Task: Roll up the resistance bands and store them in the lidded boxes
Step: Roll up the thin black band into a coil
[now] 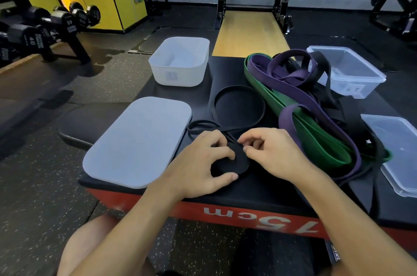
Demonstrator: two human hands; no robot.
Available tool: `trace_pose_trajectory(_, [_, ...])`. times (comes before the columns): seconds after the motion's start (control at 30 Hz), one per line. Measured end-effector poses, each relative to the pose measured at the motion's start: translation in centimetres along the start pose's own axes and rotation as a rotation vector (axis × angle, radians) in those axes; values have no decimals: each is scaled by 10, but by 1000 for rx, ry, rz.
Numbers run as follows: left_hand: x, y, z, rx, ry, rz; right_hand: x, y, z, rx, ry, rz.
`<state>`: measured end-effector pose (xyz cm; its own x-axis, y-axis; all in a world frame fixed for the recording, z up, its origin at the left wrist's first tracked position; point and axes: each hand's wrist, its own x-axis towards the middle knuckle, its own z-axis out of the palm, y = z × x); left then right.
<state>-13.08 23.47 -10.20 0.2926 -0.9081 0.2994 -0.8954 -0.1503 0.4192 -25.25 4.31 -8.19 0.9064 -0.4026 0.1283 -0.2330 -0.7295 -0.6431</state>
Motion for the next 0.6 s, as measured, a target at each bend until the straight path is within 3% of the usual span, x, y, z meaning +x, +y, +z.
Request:
trace_pose_trajectory(0.2, [2, 5, -3, -47, -14, -3, -11, 9, 0, -6, -1, -75])
trace_pose_trajectory(0.37, [1, 2, -2, 66, 83, 13, -16, 13, 2, 5, 3, -108])
trace_pose_trajectory(0.6, [-2, 4, -3, -27, 40, -25, -25, 15, -2, -18, -37, -129])
